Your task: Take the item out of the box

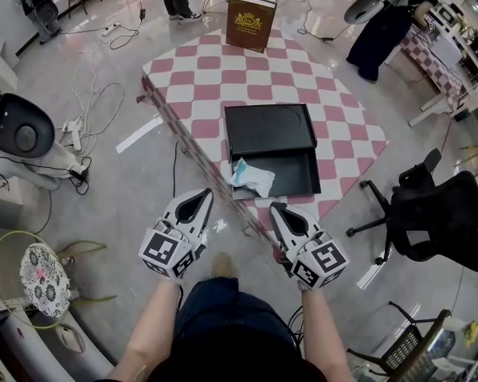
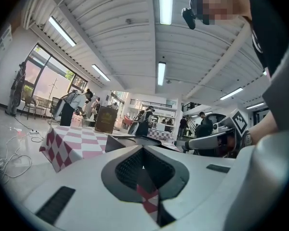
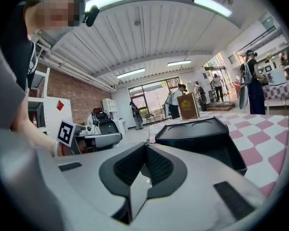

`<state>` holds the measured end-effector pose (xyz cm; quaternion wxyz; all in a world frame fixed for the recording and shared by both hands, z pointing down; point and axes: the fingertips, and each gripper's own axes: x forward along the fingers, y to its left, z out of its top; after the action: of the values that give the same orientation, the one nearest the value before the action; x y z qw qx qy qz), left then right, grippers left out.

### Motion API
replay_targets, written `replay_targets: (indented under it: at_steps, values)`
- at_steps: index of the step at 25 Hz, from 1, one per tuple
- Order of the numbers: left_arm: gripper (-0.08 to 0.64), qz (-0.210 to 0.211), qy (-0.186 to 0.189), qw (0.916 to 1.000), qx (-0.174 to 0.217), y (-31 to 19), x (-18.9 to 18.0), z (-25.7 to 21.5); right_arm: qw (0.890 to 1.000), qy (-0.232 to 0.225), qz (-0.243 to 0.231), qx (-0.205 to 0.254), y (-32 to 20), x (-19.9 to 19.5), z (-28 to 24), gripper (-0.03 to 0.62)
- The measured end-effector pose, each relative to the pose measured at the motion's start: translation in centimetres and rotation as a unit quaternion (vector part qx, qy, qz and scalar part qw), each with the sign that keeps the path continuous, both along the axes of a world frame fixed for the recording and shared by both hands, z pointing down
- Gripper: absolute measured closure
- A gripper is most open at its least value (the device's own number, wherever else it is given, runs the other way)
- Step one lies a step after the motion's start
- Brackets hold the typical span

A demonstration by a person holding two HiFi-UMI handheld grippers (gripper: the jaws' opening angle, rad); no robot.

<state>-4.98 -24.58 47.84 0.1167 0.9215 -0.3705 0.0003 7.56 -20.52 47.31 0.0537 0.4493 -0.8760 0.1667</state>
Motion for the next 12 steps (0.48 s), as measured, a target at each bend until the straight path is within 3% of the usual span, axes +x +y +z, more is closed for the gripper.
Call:
replay_targets:
  at_steps: [5, 12]
  values:
    - [0.56, 0.013, -0.004, 0.9999, 0.002, -1.0, 0.6, 0.5, 0.998, 0.052, -0.017, -0.006, -1.7, -0.9, 0.7, 0.588]
    - [0.56, 0.017, -0.005, 0.9998, -0.005, -1.2, 1.0, 1.3, 0.996, 0.083, -0.04, -0.02, -2.9, -1.8, 1.5, 0.588]
